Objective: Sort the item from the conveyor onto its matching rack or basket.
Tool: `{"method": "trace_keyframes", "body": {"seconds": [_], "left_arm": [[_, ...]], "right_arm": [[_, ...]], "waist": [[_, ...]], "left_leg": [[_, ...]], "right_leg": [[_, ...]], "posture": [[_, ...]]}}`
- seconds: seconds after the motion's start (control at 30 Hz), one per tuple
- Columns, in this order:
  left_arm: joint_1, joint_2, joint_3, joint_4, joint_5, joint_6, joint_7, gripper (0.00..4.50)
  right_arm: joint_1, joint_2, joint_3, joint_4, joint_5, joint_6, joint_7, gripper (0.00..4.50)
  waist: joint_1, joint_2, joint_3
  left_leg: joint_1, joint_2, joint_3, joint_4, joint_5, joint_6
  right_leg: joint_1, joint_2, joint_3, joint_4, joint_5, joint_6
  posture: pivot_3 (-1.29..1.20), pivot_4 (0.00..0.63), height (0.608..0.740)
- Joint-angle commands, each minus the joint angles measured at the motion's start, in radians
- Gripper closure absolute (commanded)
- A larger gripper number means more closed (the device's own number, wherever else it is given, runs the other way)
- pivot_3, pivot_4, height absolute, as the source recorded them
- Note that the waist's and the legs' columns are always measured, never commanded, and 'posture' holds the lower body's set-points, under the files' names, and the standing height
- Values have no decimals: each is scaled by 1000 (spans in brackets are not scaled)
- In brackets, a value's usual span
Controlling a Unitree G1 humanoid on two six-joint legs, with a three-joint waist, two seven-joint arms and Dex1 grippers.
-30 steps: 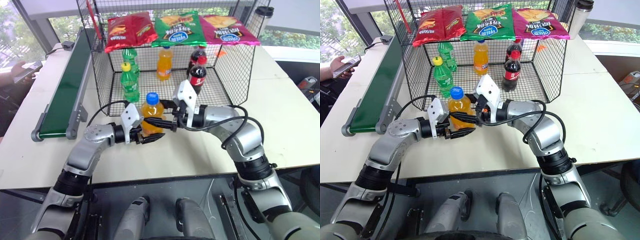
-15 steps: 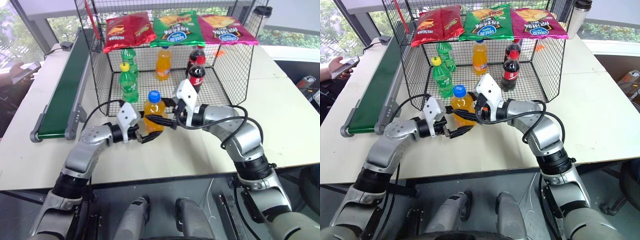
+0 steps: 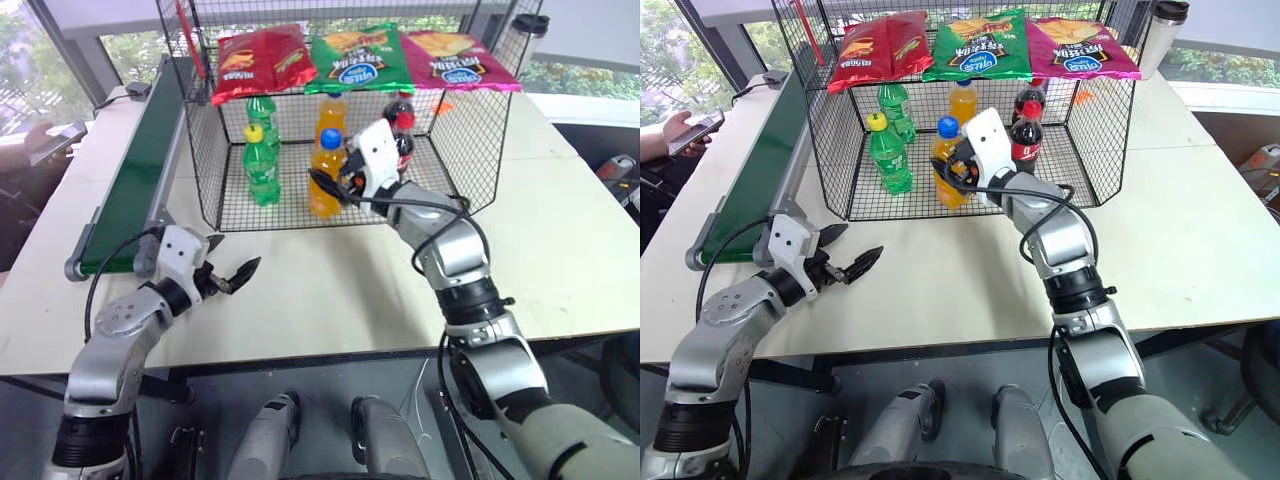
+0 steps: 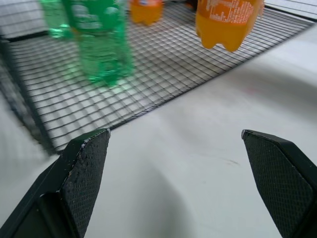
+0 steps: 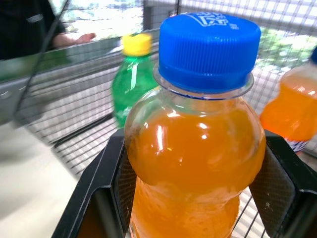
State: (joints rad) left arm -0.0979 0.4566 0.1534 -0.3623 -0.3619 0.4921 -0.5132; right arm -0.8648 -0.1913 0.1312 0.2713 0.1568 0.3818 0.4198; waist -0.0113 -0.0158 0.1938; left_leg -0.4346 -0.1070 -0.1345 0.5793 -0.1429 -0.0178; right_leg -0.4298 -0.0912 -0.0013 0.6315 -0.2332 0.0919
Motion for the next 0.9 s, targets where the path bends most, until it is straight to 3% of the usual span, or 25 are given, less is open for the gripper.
{"method": "trace_keyframes", "body": {"seconds": [0.03, 0.8, 0.83, 0.87, 0.9], "left_arm": [[-20, -24, -4, -63, -3, 2, 47, 63], [-57, -67, -71, -83, 9, 28, 129, 63], [-58, -67, -72, -83, 10, 28, 130, 0], [-58, -68, -73, -83, 11, 28, 131, 0], [-59, -68, -75, -82, 11, 28, 132, 0]], "right_arm": [[-74, 14, -40, 45, -20, -91, -28, 2003], [-184, 62, -70, 416, -91, -349, -87, 2003], [-189, 62, -73, 428, -91, -354, -87, 981], [-192, 62, -76, 437, -91, -358, -86, 663], [-195, 61, -79, 445, -93, -362, -86, 53]], "waist": [[-1, 0, 0], [-7, 0, 0], [-8, 0, 0], [-8, 0, 0], [-8, 0, 0]], "left_leg": [[0, 0, 0, 0, 0, 0], [1, 1, 0, -1, 1, -1], [1, 1, 0, -1, 1, -1], [1, 1, 0, -1, 1, -1], [1, 1, 0, -1, 1, -1]], "right_leg": [[0, 0, 0, 0, 0, 0], [0, 2, 1, 1, 1, 0], [0, 2, 1, 1, 1, 0], [0, 2, 1, 1, 1, 0], [0, 2, 1, 1, 1, 0]], "posture": [[0, 150, 739], [0, 150, 739], [0, 150, 739], [0, 150, 739], [0, 150, 739]]}}
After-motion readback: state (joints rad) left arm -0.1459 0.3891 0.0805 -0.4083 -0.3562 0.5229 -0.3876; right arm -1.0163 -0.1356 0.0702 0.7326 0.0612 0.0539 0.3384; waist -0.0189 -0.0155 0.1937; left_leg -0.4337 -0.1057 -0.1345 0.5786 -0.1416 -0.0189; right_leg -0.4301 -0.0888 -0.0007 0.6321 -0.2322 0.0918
